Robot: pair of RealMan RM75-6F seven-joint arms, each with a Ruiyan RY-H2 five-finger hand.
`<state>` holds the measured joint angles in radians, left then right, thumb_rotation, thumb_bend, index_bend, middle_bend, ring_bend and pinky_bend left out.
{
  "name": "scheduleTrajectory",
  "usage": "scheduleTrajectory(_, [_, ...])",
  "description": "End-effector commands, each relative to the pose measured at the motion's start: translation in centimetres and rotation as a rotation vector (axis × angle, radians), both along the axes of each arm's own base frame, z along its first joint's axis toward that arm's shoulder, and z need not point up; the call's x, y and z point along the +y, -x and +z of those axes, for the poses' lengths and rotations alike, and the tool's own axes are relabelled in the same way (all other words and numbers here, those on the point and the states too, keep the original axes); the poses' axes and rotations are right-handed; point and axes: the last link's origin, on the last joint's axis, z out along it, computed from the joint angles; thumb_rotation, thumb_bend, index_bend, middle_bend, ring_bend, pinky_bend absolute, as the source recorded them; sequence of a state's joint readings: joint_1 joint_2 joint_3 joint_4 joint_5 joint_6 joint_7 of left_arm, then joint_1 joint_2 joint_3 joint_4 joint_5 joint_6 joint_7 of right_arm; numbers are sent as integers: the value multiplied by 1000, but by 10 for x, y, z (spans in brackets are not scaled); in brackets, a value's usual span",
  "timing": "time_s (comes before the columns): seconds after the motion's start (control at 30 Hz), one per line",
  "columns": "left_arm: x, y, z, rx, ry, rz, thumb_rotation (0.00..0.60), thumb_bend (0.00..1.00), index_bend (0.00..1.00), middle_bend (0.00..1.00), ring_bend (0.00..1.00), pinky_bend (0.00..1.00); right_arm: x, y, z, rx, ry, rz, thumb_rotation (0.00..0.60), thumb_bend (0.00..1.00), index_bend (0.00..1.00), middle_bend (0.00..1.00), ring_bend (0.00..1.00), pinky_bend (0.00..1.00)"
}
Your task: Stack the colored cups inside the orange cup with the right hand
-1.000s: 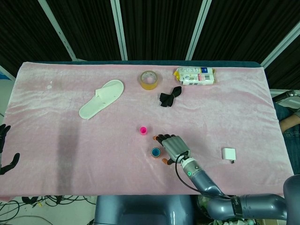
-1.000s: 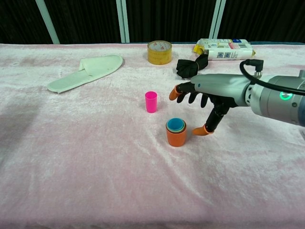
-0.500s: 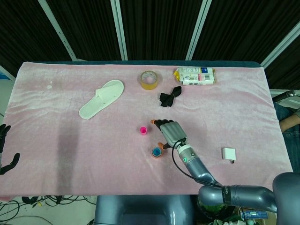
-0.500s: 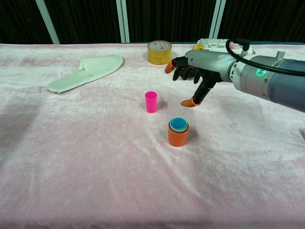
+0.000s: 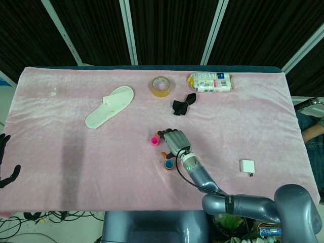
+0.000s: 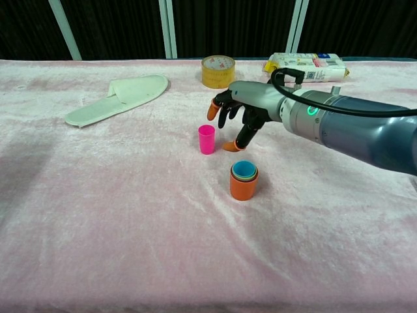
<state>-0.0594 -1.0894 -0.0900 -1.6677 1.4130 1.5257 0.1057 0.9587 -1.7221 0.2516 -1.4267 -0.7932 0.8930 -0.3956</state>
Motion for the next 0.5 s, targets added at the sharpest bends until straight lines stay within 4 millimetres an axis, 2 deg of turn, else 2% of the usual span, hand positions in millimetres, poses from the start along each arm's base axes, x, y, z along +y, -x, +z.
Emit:
scheduleTrajectory(0.03, [0, 0, 1, -2, -2, 1, 600, 341, 73, 49, 0, 7, -4, -5, -9, -16, -8, -4, 600, 242, 305, 316, 219, 256])
scheduleTrajectory(0.5, [1, 1, 2, -5, -6, 3, 600, 341, 74, 49, 0, 7, -16, -7, -25, -10, 2, -18, 600, 256, 331, 329, 219, 256])
